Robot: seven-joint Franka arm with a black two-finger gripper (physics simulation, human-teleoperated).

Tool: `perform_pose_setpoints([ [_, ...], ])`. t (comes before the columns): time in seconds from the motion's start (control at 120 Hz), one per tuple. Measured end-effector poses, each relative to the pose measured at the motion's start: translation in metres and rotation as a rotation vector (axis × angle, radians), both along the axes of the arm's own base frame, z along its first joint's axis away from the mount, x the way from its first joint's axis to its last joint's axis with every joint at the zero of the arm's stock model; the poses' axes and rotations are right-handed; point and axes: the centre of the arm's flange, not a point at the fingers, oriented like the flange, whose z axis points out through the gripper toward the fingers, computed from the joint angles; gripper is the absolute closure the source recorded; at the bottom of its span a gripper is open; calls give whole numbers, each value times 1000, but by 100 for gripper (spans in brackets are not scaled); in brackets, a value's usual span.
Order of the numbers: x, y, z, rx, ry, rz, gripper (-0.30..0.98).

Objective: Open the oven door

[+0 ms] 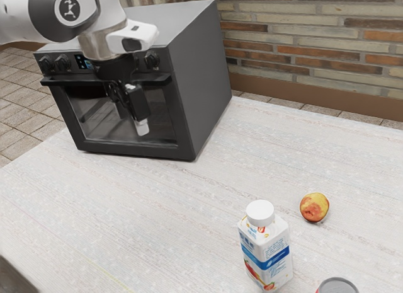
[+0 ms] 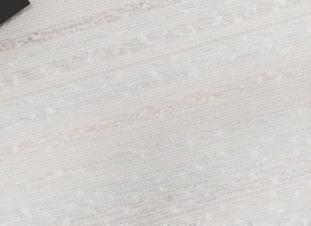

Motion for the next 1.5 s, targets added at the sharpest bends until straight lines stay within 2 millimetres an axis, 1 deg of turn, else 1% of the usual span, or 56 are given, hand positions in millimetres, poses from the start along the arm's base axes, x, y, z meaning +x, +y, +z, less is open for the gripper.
perform_pose_setpoints([
  [0.067, -1, -2, -1, -1, 10, -46, 0],
  [0.2, -2, 0, -3, -4, 23, -115, 0],
  [0.258, -4, -1, 3, 0, 15, -140, 0],
  [0.267, -7, -1, 7, 1, 8, -144, 0],
  [0.283, -17, -3, 23, 6, -20, -154, 0],
  [0.342, -78, -11, 117, 53, -207, -227, 0],
  [0.358, -92, -12, 136, 68, -247, -266, 0],
  [0.367, -98, -13, 143, 73, -261, -286, 0],
  [0.383, -102, -13, 149, 87, -273, -324, 0],
  [0.45, -110, 1, 159, 166, -265, -440, 0],
  [0.483, -113, 8, 155, 204, -237, -499, 0],
  [0.517, -120, 12, 148, 233, -205, -565, 0],
  [0.583, -158, 22, 122, 269, -167, -700, 0],
  [0.6, -162, 30, 116, 274, -162, -724, 0],
  [0.633, -162, 47, 103, 278, -148, -766, 0],
  [0.692, -150, 78, 84, 256, -145, -838, 0],
  [0.775, -135, 103, 69, 251, -146, -948, 0],
  [0.875, -129, 122, 63, 268, -154, -1065, 0],
  [0.975, -97, 130, 46, 281, -117, -1185, 0],
  [1.008, -90, 137, 43, 281, -115, -1213, 0],
  [1.058, -90, 153, 40, 280, -124, -1235, 0],
  [1.125, -97, 177, 40, 282, -135, -1253, 0],
  [1.217, -98, 190, 36, 286, -135, -1306, 0],
  [1.283, -84, 206, 29, 288, -124, -1325, 0],
  [1.367, -65, 238, 20, 294, -108, -1319, 0],
  [1.408, -57, 251, 16, 300, -99, -1322, 0],
  [1.442, -49, 256, 14, 306, -94, -1336, 0],
  [1.5, -36, 253, 11, 312, -97, -1376, 0],
])
